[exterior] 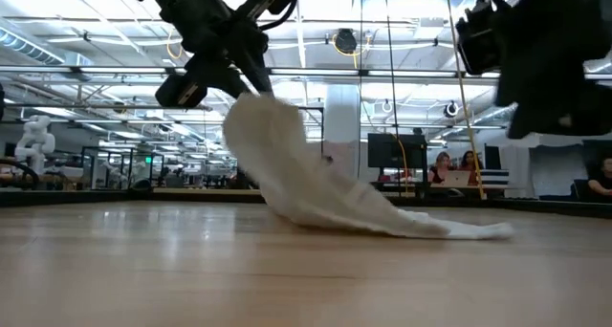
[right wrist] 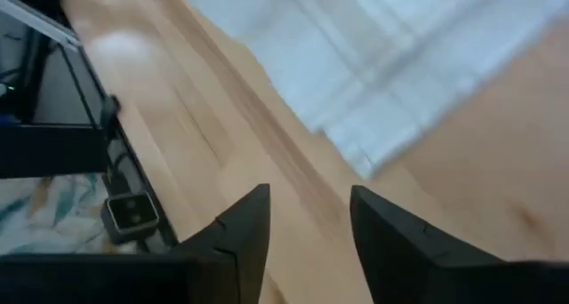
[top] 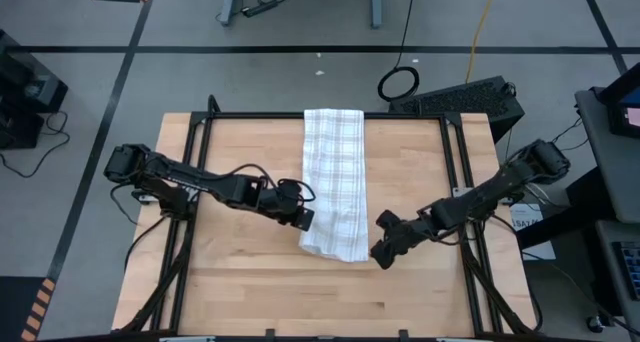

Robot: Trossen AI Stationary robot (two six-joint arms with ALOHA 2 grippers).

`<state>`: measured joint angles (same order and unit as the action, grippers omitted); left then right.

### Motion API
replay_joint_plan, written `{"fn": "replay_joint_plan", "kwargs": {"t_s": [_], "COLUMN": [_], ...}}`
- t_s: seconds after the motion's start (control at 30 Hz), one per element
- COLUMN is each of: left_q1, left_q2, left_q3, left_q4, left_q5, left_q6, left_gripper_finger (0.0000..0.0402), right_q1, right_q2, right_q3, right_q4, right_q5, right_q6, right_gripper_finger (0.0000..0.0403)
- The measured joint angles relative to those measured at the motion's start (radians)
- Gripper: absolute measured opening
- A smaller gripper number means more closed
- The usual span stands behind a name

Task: Roll towel into tight, uniform cylinder
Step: Roll the white towel

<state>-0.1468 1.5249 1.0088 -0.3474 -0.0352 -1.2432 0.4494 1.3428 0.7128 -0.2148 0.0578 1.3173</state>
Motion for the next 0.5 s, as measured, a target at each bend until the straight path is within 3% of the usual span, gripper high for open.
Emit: {"fn": "replay_joint_plan", "kwargs": {"t_s": [0.27,0.5], "left_q1": [-0.017,-0.113], "left_q2": [0.001,0.001], "left_q3": [0.0,0.0], "left_q4": [-0.04,-0.136], "left_q5": [0.072,0.078], "left_q6": [0.115,0.315], "left_gripper_finger": [0.0176,0.0199], "right_q1": [0.06,0.081], "right_q2": [0.128,0.21], "right_q3": [0.0,0.0], "right_q4": [0.228,0.351], "right_q5": [0.123,0.156], "right_q6": [-0.417,-0.771], "right_gripper_finger": [0.015,0.017]}}
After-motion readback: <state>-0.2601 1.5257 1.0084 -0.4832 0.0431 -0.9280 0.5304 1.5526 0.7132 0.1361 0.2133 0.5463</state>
